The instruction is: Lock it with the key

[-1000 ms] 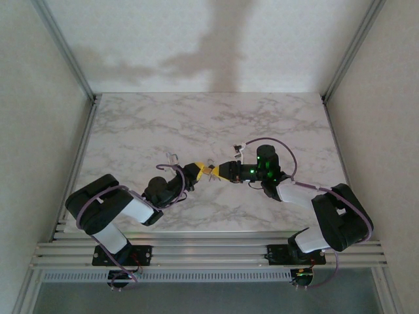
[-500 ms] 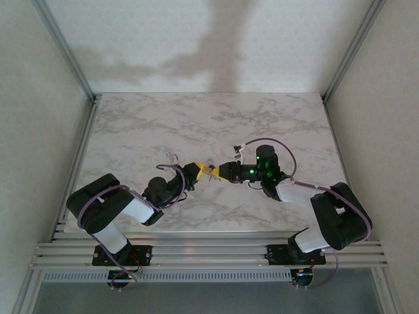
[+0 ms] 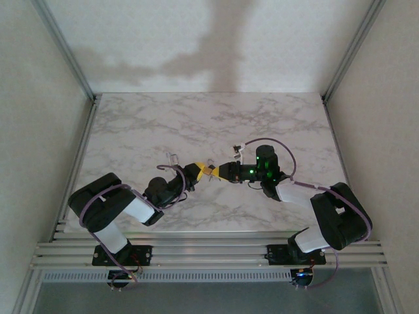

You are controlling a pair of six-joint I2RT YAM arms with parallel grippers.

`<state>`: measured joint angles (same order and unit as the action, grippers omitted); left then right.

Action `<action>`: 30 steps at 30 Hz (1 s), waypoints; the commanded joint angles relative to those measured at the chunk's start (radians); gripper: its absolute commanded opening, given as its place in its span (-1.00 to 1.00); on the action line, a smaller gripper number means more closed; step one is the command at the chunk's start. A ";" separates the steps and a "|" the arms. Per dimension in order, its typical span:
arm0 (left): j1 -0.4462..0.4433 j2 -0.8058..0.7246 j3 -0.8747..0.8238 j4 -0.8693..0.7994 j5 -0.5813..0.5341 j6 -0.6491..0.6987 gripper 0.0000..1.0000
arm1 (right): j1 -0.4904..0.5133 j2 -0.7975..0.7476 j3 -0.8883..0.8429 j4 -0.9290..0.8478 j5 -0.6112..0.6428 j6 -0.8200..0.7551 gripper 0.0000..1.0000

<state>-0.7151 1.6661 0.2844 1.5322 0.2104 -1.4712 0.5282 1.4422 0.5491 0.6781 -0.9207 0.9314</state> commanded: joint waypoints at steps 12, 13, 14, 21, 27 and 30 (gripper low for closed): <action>0.006 0.009 0.015 0.097 0.011 -0.018 -1.00 | 0.015 0.010 0.005 0.017 -0.030 -0.013 -0.83; 0.006 0.010 0.015 0.097 0.011 -0.017 -1.00 | 0.014 0.009 0.005 0.014 -0.030 -0.014 -0.84; 0.006 0.009 0.013 0.098 0.009 -0.018 -1.00 | 0.015 0.006 0.007 0.010 -0.031 -0.014 -0.86; 0.006 0.008 0.010 0.100 0.002 -0.023 -1.00 | 0.015 -0.008 0.012 -0.030 -0.027 -0.037 -1.00; 0.008 0.006 0.007 0.101 -0.006 -0.029 -1.00 | 0.014 -0.024 0.016 -0.060 -0.023 -0.049 -1.00; 0.011 0.003 0.006 0.101 -0.011 -0.031 -1.00 | 0.013 -0.031 0.023 -0.094 -0.023 -0.067 -1.00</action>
<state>-0.7155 1.6672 0.2840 1.5410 0.2146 -1.4750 0.5282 1.4315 0.5526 0.6407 -0.9123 0.9054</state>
